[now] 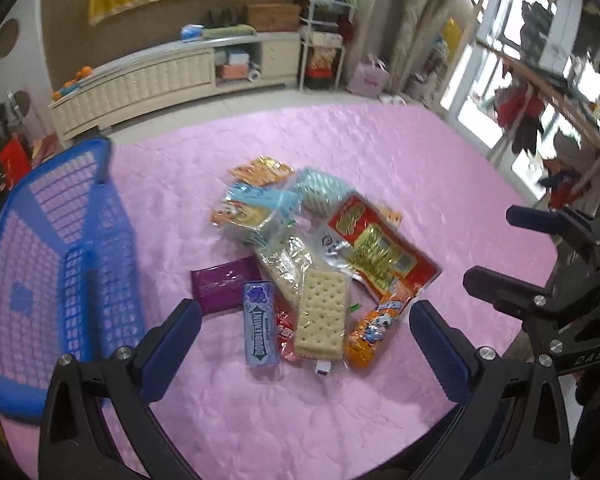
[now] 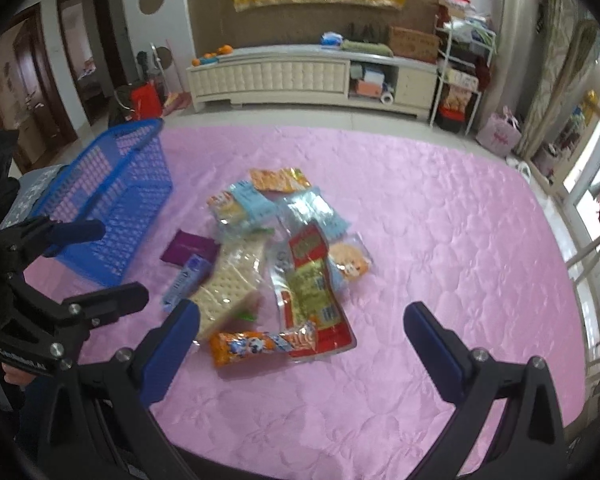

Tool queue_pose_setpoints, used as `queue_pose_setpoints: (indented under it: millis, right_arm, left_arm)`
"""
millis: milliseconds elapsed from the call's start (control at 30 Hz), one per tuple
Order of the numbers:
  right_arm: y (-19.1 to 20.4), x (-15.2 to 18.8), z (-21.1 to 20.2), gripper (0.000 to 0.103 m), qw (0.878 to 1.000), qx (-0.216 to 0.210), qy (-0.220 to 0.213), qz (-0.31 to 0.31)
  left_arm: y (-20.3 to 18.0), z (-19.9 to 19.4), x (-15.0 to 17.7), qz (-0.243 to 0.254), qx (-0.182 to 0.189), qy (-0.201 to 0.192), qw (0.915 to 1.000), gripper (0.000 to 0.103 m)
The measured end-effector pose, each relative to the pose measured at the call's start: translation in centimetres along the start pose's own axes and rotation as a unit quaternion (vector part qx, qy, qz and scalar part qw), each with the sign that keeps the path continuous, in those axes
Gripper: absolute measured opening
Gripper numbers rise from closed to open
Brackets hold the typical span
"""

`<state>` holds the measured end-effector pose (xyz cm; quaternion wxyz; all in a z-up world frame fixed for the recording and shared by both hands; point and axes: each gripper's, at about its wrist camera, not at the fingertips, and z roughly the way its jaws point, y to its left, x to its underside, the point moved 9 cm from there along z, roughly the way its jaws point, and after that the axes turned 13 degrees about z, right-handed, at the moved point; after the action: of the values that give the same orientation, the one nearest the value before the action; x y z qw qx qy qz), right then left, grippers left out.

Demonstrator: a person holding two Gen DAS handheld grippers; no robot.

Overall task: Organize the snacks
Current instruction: 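Grasp the saltine cracker pack with the left tool while the right tool grasps the red spicy strip bag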

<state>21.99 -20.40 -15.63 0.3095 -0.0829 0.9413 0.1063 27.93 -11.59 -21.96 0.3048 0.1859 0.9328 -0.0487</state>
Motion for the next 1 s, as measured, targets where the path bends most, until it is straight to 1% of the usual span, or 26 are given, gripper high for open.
queue_pose_setpoints:
  millis: [133, 233, 300, 333, 400, 533, 600, 667, 700, 767, 833, 933, 967, 1000]
  right_arm:
    - [-1.4, 0.7, 2.0, 0.103, 1.000, 0.017, 0.007, 0.013]
    - [-2.4, 1.3, 3.3, 0.103, 0.999, 0.025, 0.016, 0.021]
    - [-2.9, 1.6, 4.2, 0.103, 0.999, 0.024, 0.024, 0.030]
    - [-3.0, 1.8, 4.6, 0.103, 0.999, 0.021, 0.029, 0.033]
    - [-3.2, 2.0, 5.4, 0.103, 0.999, 0.020, 0.034, 0.034]
    - [-3.3, 2.3, 6.3, 0.103, 0.998, 0.021, 0.040, 0.032]
    - [-3.3, 2.5, 6.6, 0.103, 0.998, 0.016, 0.043, 0.034]
    - [-3.2, 2.6, 6.7, 0.103, 0.998, 0.011, 0.045, 0.035]
    - [-3.1, 2.6, 6.8, 0.103, 0.998, 0.009, 0.046, 0.035]
    - [-3.1, 2.5, 6.8, 0.103, 0.998, 0.005, 0.047, 0.034]
    - [-3.1, 2.3, 6.8, 0.103, 0.998, 0.004, 0.046, 0.029]
    - [-3.2, 2.0, 7.1, 0.103, 0.999, 0.002, 0.045, 0.029]
    - [-3.5, 2.0, 7.4, 0.103, 0.998, 0.011, 0.046, 0.031]
    - [-3.7, 1.9, 7.6, 0.103, 0.998, 0.015, 0.047, 0.034]
  left_arm:
    - [-0.7, 2.7, 0.3, 0.014, 0.027, 0.024, 0.9992, 0.103]
    - [-1.3, 4.4, 0.7, 0.027, 0.037, 0.047, 0.9978, 0.101]
    - [-1.4, 5.5, 1.0, 0.032, 0.038, 0.061, 0.9969, 0.095]
    - [-1.4, 6.1, 1.2, 0.033, 0.040, 0.070, 0.9962, 0.094]
    - [-1.3, 7.1, 1.4, 0.031, 0.045, 0.077, 0.9955, 0.090]
    - [-1.6, 8.2, 1.5, 0.037, 0.053, 0.091, 0.9937, 0.085]
    - [-1.7, 8.8, 1.6, 0.037, 0.057, 0.099, 0.9927, 0.071]
    - [-1.9, 9.2, 1.8, 0.023, 0.080, 0.108, 0.9906, 0.065]
    - [-1.9, 9.5, 2.1, 0.018, 0.084, 0.110, 0.9902, 0.060]
    - [-1.4, 9.8, 2.6, 0.007, 0.084, 0.118, 0.9894, 0.056]
    - [-1.2, 9.9, 2.9, -0.005, 0.095, 0.118, 0.9884, 0.055]
    - [-1.2, 9.5, 3.1, -0.003, 0.097, 0.118, 0.9883, 0.052]
    - [-1.2, 9.4, 3.1, -0.004, 0.096, 0.118, 0.9884, 0.049]
    - [-1.0, 9.1, 3.1, -0.013, 0.087, 0.115, 0.9894, 0.043]
